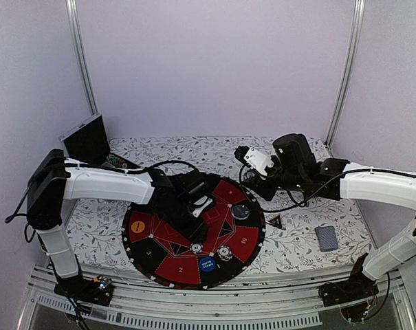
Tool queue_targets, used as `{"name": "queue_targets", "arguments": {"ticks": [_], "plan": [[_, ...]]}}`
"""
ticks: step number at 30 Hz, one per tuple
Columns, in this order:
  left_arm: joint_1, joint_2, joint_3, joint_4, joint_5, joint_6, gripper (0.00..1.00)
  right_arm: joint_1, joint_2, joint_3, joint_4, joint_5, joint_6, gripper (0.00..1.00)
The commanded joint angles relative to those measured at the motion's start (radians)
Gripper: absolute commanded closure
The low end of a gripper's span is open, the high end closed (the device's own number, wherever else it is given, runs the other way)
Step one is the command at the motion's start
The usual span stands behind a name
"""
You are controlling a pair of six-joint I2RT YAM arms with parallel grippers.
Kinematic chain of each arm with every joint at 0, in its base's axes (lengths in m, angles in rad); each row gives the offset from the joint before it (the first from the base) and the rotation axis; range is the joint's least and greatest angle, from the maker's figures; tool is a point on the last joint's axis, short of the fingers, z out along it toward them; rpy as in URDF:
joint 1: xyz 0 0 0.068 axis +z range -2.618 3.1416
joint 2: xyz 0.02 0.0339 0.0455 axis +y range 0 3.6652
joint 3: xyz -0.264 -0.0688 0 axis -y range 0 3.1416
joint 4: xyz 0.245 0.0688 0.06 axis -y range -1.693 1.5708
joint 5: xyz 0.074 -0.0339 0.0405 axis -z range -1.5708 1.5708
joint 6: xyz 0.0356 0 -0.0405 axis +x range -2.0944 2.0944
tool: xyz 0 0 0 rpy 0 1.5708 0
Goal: Distribute texas hold em gaming equipment
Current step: Move the poker chip to the big blind area.
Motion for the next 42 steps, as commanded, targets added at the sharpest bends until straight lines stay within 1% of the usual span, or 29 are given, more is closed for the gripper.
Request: {"name": "queue_targets", "arguments": {"ticks": [1, 4, 9, 13, 17, 21, 24, 27, 31, 37, 42], "plan": [[-0.053, 0.081, 0.077, -0.082, -0.048, 0.031, 0.34, -0.007, -0.05, -0.035, 0.02, 0.008, 0.026, 0.98], [-0.09, 0.124, 0.097, -0.111, -0.049, 0.037, 0.35, -0.014, -0.065, -0.051, 0.029, 0.003, 0.026, 0.98], [-0.092, 0.176, 0.113, -0.176, -0.134, 0.01, 0.42, -0.02, -0.073, -0.056, 0.038, -0.007, 0.027, 0.98], [-0.078, 0.163, 0.095, -0.158, -0.106, -0.002, 0.47, -0.019, -0.073, -0.059, 0.039, 0.002, 0.023, 0.98], [-0.076, 0.168, 0.058, -0.143, -0.077, -0.009, 0.51, -0.02, -0.077, -0.064, 0.039, 0.009, 0.023, 0.98], [-0.051, 0.167, 0.031, -0.118, -0.082, -0.016, 0.59, -0.019, -0.081, -0.065, 0.041, 0.004, 0.022, 0.98], [-0.032, 0.163, 0.015, -0.078, -0.044, -0.017, 0.62, -0.019, -0.078, -0.065, 0.04, 0.01, 0.019, 0.98], [-0.026, 0.119, 0.005, -0.082, -0.05, -0.017, 0.64, -0.02, -0.082, -0.062, 0.04, 0.014, 0.019, 0.98], [0.002, 0.085, -0.052, -0.104, -0.069, -0.044, 0.66, -0.019, -0.086, -0.062, 0.04, 0.017, 0.017, 0.98], [0.096, -0.034, -0.159, -0.125, -0.133, -0.129, 0.71, -0.019, -0.088, -0.063, 0.04, 0.015, 0.018, 0.98], [0.164, -0.129, -0.243, -0.128, -0.163, -0.172, 0.71, -0.018, -0.094, -0.065, 0.04, 0.013, 0.017, 0.98]]}}
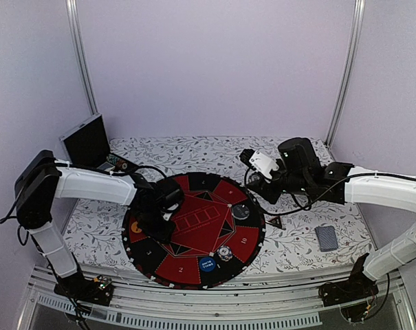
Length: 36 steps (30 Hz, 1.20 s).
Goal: Distribute texas hold em gaming equipment
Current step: Move the poker chip to the big blind area, then place the poker chips pile on the poker table mat.
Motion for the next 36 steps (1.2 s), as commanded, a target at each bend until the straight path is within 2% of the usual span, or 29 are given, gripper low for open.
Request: {"name": "queue_targets", "arguments": {"ticks": [1, 5, 12, 14, 18, 22, 25, 29, 32, 36], "plan": [[0.06, -0.079, -0.07, -0.045, -0.054, -0.061, 0.71, -0.006, -0.045, -0.003, 0.037, 0.006, -0.002, 0.98], [0.109, -0.112, -0.131, -0.043, -0.054, -0.077, 0.7, -0.005, -0.051, -0.005, 0.037, 0.003, -0.004, 0.98], [0.132, -0.174, -0.185, -0.071, -0.058, -0.097, 0.68, -0.007, -0.039, 0.018, 0.018, -0.02, -0.007, 0.98], [0.137, -0.178, -0.189, -0.081, -0.067, -0.098, 0.64, -0.007, -0.034, 0.031, 0.009, -0.034, -0.002, 0.98], [0.138, -0.201, -0.169, -0.082, -0.071, -0.095, 0.45, -0.007, -0.01, 0.066, -0.028, -0.06, 0.013, 0.98], [0.137, -0.27, -0.111, -0.069, -0.093, -0.077, 0.37, -0.003, 0.04, 0.13, -0.086, -0.11, 0.056, 0.98], [0.136, -0.332, -0.073, -0.024, -0.083, -0.061, 0.32, 0.031, 0.097, 0.191, -0.13, -0.129, 0.108, 0.98], [0.137, -0.416, -0.07, 0.066, -0.04, -0.062, 0.31, 0.129, 0.207, 0.288, -0.164, -0.133, 0.167, 0.98], [0.142, -0.479, -0.089, 0.106, -0.056, -0.083, 0.29, 0.19, 0.311, 0.365, -0.183, -0.172, 0.233, 0.98], [0.165, -0.545, -0.11, 0.106, -0.07, -0.108, 0.28, 0.256, 0.491, 0.494, -0.257, -0.148, 0.287, 0.98]]}}
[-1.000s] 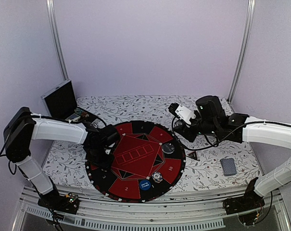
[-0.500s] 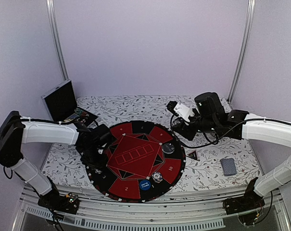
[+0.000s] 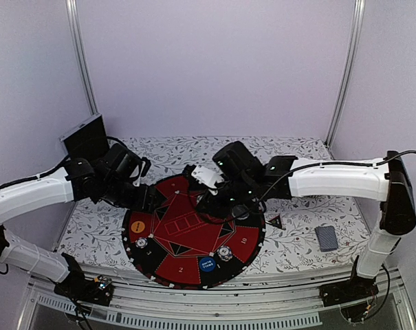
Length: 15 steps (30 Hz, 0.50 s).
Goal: Distribute texas hold em gaming equipment
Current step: Place the poker chips pile on the poker table mat.
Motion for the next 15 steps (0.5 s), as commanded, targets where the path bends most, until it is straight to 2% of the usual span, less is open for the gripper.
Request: {"name": "queue_targets", "arguments": {"ticks": [1, 6, 15], "plan": [[0.045, -0.069, -0.032, 0.032, -0.008, -0.028, 0.28, 0.063, 0.172, 0.135, -0.11, -0.002, 0.104, 0.98], [0.094, -0.138, -0.067, 0.009, -0.014, -0.039, 0.28, 0.091, 0.339, 0.23, -0.224, 0.023, 0.162, 0.98], [0.137, -0.196, -0.065, -0.022, -0.033, -0.029, 0.27, 0.09, 0.46, 0.254, -0.275, 0.086, 0.213, 0.98]]}}
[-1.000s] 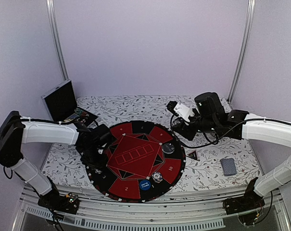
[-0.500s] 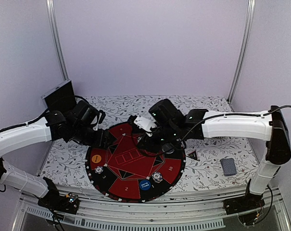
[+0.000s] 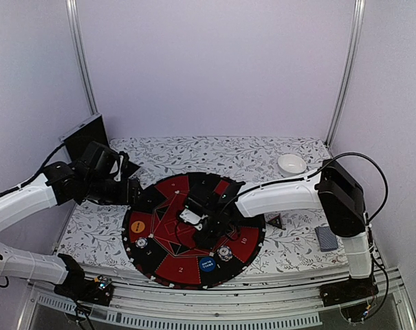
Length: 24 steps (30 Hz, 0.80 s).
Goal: Distribute texas hold em gaming equipment
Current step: Place the poker chips pile on the poker table mat.
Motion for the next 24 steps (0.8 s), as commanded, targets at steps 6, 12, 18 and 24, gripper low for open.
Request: {"name": "queue_targets", "arguments": {"ticks": [6, 12, 18, 24], "plan": [[0.017, -0.02, 0.012, -0.027, -0.02, 0.005, 0.27, -0.001, 0.06, 0.04, -0.023, 0.049, 0.035, 0.84], [0.017, -0.002, 0.037, -0.034, -0.02, 0.018, 0.27, 0.0, 0.04, 0.035, -0.023, 0.059, 0.036, 0.43], [0.017, 0.001, 0.037, -0.033, -0.006, 0.028, 0.28, -0.001, 0.008, 0.04, -0.018, 0.032, 0.037, 0.28], [-0.002, 0.019, 0.032, 0.029, 0.07, 0.052, 0.3, -0.004, -0.136, 0.035, 0.021, -0.021, 0.022, 0.01]]}}
